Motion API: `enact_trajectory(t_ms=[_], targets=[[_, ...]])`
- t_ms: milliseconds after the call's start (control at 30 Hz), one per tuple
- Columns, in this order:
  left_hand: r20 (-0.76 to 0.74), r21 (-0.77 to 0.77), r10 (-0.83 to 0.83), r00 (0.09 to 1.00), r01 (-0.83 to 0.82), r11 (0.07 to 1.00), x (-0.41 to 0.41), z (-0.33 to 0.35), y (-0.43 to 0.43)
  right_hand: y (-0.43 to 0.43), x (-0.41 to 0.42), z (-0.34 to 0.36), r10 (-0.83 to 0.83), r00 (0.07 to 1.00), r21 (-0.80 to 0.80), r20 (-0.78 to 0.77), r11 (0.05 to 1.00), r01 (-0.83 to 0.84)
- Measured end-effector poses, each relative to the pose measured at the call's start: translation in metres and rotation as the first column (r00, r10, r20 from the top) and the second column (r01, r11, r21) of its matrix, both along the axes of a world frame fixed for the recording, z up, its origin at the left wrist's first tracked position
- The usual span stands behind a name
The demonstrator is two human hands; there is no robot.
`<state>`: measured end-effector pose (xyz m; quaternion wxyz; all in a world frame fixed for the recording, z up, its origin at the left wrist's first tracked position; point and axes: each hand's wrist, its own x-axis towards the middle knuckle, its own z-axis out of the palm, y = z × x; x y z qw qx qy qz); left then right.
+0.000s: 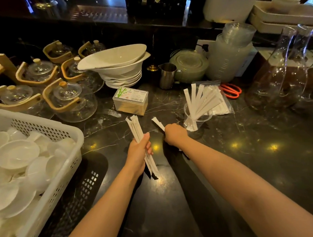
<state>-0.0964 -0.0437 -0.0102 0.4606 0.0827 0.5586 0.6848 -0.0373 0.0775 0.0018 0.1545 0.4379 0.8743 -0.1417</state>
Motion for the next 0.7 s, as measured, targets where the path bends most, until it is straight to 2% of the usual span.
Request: enact_trajectory(t_ms=[100, 167, 300, 433, 533, 700], targets=[[-0.02, 0.007, 0.003, 1.0, -0.003, 1.0, 0.002, 0.003, 0.006, 0.001, 0.005, 0.001, 0.026, 1.0, -0.039, 0.005, 0.999, -0.026], [-0.016, 0.016, 0.008, 1.0, -0.008, 1.0, 0.003, 0.004, 0.01, 0.003, 0.008, 0.005, 0.036, 0.998, -0.116, -0.044, 0.992, -0.041], [-0.005, 0.066, -0.003, 1.0, 0.003, 0.998, 0.006, 0.012, 0.022, 0.004, 0.021, 0.026, 0.019, 0.954, -0.245, -0.299, 0.965, -0.096], [-0.115, 0.087, -0.051, 0.992, 0.061, 0.994, 0.01, 0.024, 0.034, -0.001, 0.038, 0.05, 0.018, 0.869, -0.262, -0.495, 0.95, -0.169], [-0.17, 0.116, -0.122, 0.978, 0.143, 0.983, 0.018, 0.03, 0.042, -0.006, 0.049, 0.058, 0.022, 0.844, -0.281, -0.536, 0.938, -0.203], [-0.212, 0.041, -0.192, 0.958, 0.205, 0.978, 0.031, 0.033, 0.056, -0.008, 0.059, 0.05, -0.014, 0.838, -0.294, -0.545, 0.939, -0.175]])
